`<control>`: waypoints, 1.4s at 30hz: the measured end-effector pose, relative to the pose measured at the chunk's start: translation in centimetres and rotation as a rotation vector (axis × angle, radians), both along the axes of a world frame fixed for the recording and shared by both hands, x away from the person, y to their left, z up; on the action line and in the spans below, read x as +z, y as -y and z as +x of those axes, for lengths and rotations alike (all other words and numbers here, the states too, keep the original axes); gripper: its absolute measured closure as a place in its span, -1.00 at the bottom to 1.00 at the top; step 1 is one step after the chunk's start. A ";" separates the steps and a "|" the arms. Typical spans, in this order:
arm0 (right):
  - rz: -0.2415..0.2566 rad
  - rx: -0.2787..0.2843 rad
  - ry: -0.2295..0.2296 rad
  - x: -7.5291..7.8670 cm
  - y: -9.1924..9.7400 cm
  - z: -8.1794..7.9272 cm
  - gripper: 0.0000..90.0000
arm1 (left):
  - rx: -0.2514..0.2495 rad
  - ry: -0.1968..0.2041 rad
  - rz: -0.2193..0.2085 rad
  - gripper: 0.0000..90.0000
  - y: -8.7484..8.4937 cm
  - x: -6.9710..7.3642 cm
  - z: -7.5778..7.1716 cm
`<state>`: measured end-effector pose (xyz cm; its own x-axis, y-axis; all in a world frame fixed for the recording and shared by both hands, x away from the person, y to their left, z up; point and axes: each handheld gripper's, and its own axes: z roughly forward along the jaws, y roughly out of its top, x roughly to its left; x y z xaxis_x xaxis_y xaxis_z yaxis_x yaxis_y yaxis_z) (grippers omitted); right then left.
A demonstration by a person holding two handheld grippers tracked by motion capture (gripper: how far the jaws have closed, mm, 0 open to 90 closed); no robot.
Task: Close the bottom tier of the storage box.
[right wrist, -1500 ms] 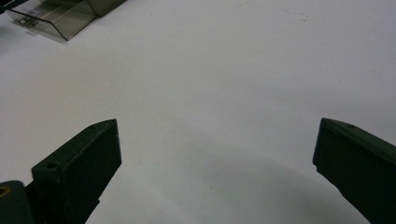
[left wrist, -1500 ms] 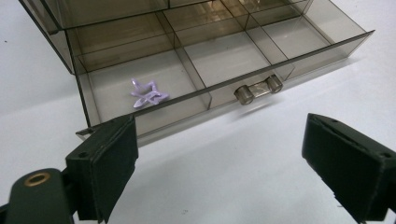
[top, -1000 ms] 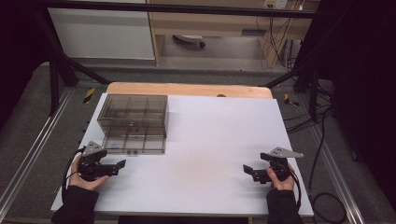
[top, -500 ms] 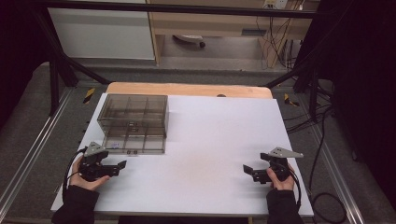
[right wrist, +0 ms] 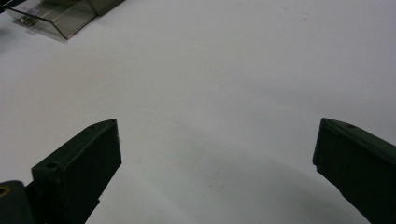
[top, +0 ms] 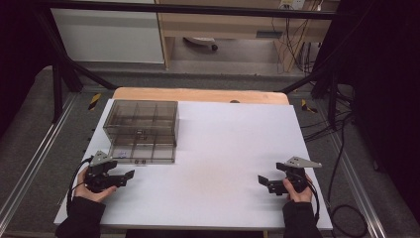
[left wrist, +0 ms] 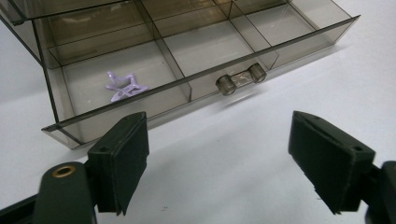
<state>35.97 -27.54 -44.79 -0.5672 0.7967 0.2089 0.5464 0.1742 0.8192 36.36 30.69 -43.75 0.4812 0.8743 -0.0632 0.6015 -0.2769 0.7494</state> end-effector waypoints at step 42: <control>-0.001 -0.003 -0.003 0.0 0.0 0.0 -0.96 | -0.004 -0.004 -0.015 0.34 0.1 -0.5 0.4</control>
